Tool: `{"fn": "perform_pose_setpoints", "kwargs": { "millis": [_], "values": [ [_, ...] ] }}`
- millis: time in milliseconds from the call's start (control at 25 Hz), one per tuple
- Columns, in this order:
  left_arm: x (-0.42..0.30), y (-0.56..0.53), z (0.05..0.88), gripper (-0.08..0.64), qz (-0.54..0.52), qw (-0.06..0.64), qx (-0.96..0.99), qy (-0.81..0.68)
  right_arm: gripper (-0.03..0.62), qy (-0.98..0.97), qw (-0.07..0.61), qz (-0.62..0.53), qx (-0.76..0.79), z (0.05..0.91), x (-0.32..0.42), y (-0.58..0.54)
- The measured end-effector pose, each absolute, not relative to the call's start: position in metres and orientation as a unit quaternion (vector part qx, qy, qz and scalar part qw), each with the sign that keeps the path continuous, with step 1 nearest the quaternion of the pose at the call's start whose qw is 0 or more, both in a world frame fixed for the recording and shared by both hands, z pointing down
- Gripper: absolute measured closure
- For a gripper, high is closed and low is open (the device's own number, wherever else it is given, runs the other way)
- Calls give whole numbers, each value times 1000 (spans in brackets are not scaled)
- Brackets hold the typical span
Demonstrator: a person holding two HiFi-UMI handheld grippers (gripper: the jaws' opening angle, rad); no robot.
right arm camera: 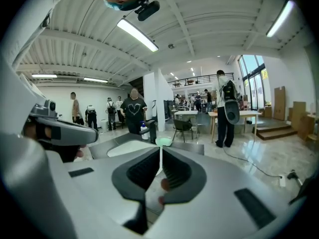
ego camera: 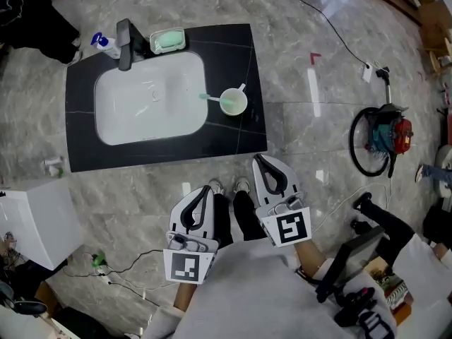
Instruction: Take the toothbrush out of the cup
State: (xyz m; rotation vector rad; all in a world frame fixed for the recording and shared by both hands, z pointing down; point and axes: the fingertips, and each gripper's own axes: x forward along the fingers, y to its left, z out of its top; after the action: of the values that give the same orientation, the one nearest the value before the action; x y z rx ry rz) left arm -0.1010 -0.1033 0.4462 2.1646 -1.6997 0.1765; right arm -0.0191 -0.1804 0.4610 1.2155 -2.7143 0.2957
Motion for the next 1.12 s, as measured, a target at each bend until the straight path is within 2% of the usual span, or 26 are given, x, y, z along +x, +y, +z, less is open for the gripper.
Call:
{"fn": "perform_pose_setpoints", "kwargs": {
  "millis": [160,200,360,400,680,1120],
  "values": [
    [-106,-104,448,557,65,192,768,-607,586,-902,134,118,393,484,-24,-182],
    [-108,-105,448,555,66,193,767,-608,583,-904,127,116,391,486,-28,-184],
    [-114,-105,449,555,69,195,763,-612,493,-908,74,89,403,477,-46,-203],
    [-115,-106,449,555,71,196,763,-612,471,-908,75,86,403,479,-49,-207],
    [-120,-110,453,555,74,203,760,-613,419,-905,109,66,406,513,-73,-233],
    [-135,-112,458,555,99,181,761,-615,403,-888,169,84,418,564,-101,-273]
  ]
}}
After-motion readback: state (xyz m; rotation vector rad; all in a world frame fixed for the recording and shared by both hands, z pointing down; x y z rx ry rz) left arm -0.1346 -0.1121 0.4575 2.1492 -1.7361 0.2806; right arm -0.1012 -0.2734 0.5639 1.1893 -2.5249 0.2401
